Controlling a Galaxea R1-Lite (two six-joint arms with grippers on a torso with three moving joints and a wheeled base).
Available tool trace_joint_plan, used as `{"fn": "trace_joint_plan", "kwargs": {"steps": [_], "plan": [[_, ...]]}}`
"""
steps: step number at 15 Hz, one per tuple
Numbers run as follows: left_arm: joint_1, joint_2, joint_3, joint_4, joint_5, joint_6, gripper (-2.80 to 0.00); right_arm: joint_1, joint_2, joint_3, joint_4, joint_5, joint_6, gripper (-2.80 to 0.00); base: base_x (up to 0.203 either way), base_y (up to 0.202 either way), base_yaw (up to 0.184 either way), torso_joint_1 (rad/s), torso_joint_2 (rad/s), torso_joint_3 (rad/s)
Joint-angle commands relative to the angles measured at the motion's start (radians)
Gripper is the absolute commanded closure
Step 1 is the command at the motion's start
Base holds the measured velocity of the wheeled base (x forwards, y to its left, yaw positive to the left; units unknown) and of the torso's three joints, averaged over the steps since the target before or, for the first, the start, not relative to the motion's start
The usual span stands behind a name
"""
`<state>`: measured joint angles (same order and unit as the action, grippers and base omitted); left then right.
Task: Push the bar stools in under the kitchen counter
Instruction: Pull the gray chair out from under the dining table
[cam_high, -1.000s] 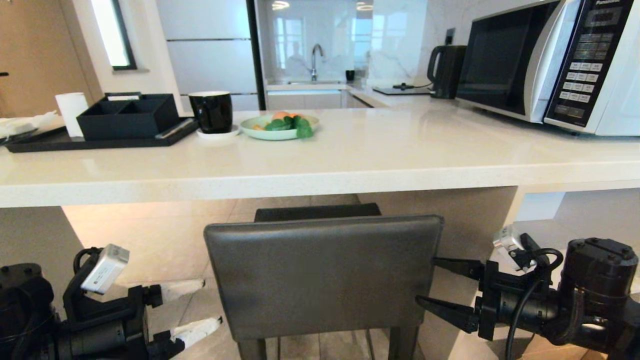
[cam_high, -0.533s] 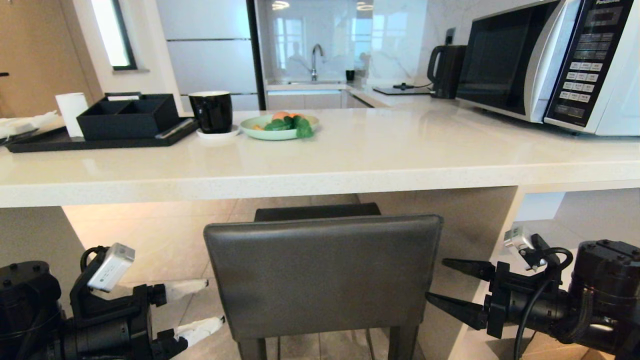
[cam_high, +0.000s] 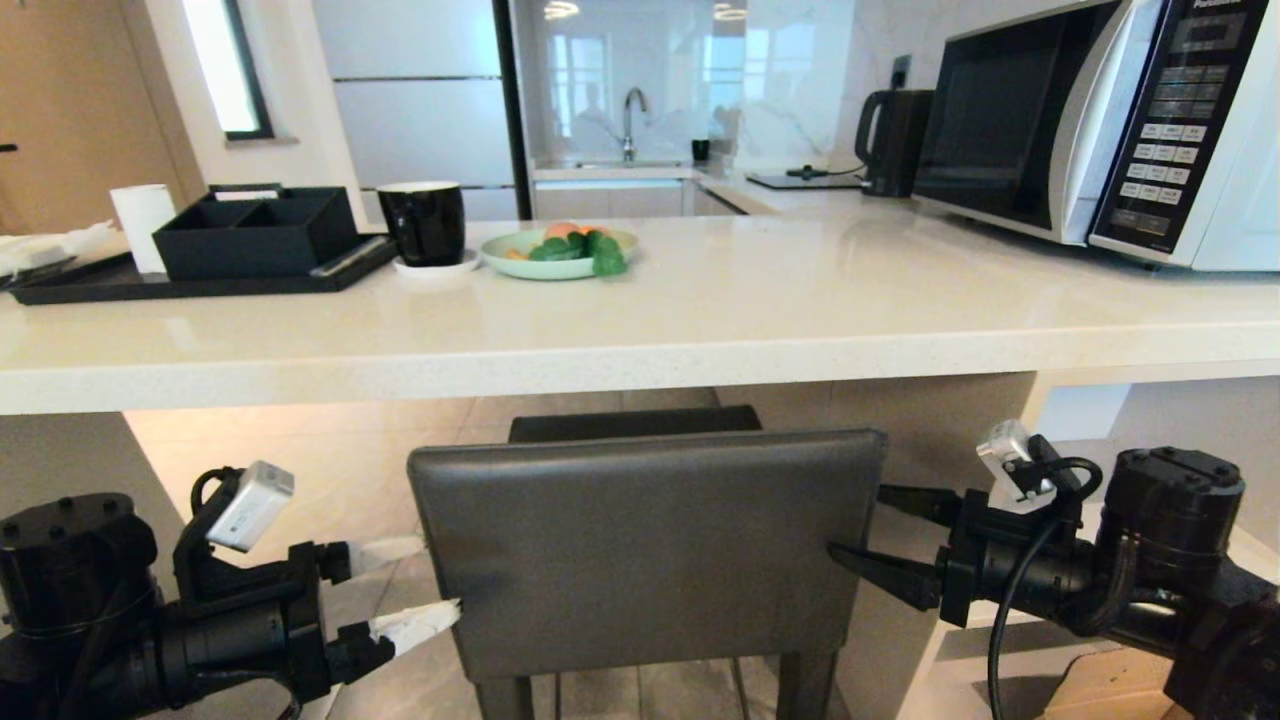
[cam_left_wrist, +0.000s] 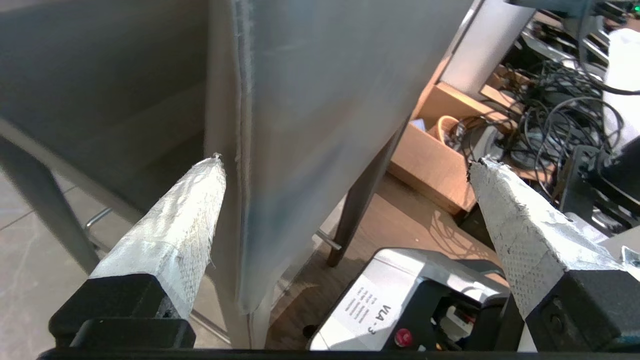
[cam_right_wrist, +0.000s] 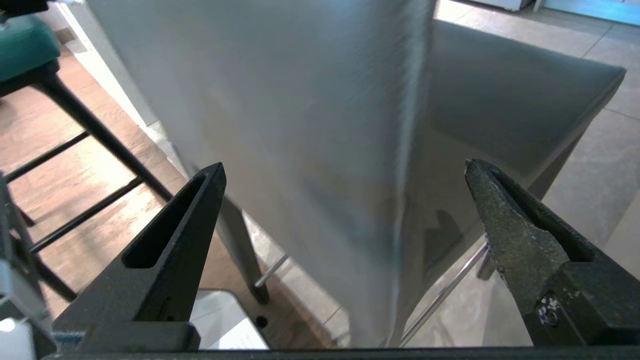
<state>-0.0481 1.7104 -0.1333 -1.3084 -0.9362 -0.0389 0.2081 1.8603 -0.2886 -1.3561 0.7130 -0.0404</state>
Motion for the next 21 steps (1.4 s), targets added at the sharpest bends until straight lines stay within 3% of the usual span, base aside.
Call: {"fn": "trace_joint_plan", "kwargs": {"steps": [1, 6, 11, 15, 21], "plan": [[-0.001, 0.018, -0.013, -0.008, -0.006, -0.001, -2.80, -0.003, 0.045, -0.035, -0.008, 0.005, -0.001, -2.80, 0.000, 0.000, 0.000, 0.000, 0.00, 0.000], [-0.018, 0.031, -0.050, -0.008, -0.007, -0.002, -2.80, -0.001, 0.080, -0.100, -0.007, 0.037, 0.001, -2.80, 0.000, 0.000, 0.000, 0.000, 0.00, 0.000], [-0.036, 0.088, -0.076, -0.010, -0.031, -0.003, -2.80, 0.069, 0.086, -0.089, -0.007, 0.044, 0.002, -2.80, 0.000, 0.000, 0.000, 0.000, 0.00, 0.000], [-0.029, 0.228, -0.048, -0.199, -0.060, -0.011, -2.80, 0.125, 0.088, -0.060, -0.009, 0.048, 0.023, -2.80, 0.000, 0.000, 0.000, 0.000, 0.00, 0.000], [-0.033, 0.227, -0.061, -0.222, -0.110, -0.032, -2.80, 0.132, 0.076, -0.060, -0.009, 0.048, 0.050, -2.80, 0.000, 0.000, 0.000, 0.000, 0.00, 0.000]]}}
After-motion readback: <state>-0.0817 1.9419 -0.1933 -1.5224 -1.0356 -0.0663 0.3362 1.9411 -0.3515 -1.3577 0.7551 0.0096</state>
